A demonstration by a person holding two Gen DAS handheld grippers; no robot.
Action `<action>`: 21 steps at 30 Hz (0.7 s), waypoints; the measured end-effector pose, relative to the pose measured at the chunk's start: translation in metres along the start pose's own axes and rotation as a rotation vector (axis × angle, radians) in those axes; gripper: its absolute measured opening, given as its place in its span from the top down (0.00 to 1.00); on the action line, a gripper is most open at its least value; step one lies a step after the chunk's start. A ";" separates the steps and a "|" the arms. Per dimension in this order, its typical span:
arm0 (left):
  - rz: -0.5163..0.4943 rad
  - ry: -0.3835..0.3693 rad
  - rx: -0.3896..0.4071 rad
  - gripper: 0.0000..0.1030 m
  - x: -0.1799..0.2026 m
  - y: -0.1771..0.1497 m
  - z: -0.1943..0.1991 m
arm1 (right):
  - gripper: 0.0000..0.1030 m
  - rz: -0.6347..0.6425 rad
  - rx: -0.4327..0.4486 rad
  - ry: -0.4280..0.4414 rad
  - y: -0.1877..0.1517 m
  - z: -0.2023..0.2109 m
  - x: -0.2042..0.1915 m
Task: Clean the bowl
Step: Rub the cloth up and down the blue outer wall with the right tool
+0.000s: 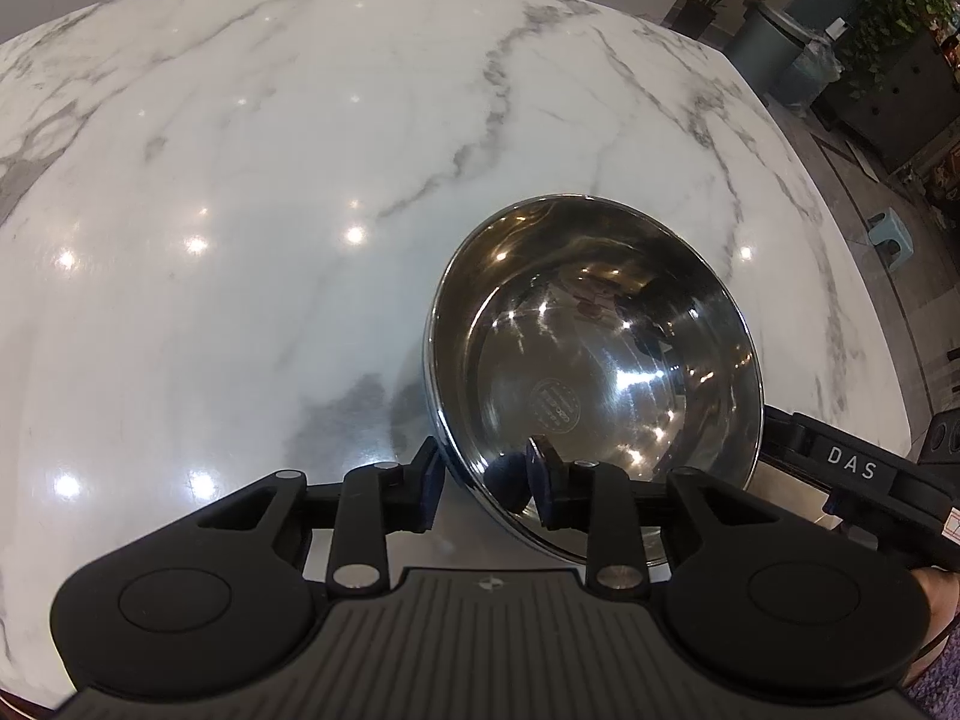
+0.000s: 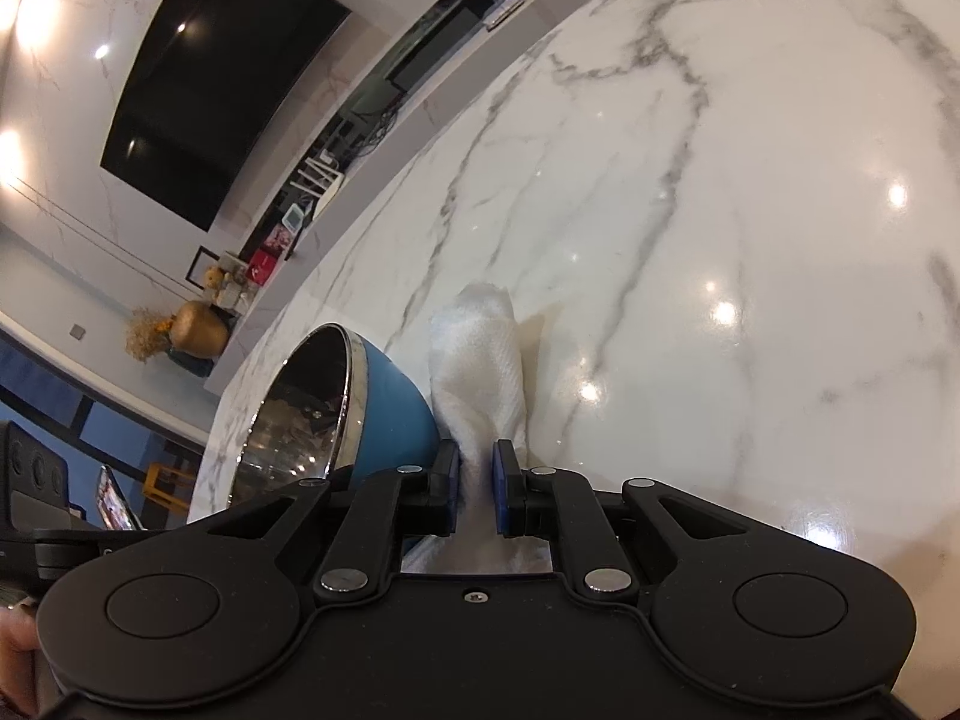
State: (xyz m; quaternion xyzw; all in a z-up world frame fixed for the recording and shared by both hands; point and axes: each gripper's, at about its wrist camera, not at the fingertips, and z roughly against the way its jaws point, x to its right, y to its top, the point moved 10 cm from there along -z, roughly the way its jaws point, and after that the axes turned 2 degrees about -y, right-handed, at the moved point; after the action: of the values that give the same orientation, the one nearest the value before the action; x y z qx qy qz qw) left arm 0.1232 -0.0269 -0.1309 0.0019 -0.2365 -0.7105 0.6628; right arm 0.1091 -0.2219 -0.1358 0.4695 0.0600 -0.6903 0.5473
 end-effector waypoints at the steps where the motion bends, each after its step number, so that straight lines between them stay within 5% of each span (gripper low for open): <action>1: 0.003 0.002 0.003 0.75 -0.001 0.001 0.000 | 0.91 -0.010 -0.001 0.009 0.001 0.001 0.000; 9: 0.004 0.032 0.034 0.82 -0.006 0.010 0.003 | 0.91 -0.071 0.039 0.065 0.015 0.023 -0.003; 21: 0.002 0.058 0.046 0.78 -0.004 0.011 0.009 | 0.91 -0.116 0.047 0.128 0.024 0.031 -0.010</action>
State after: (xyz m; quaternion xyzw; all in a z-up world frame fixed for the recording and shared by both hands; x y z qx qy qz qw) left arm 0.1308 -0.0205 -0.1201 0.0377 -0.2334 -0.7039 0.6697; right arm 0.1097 -0.2430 -0.1015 0.5211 0.1055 -0.6906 0.4902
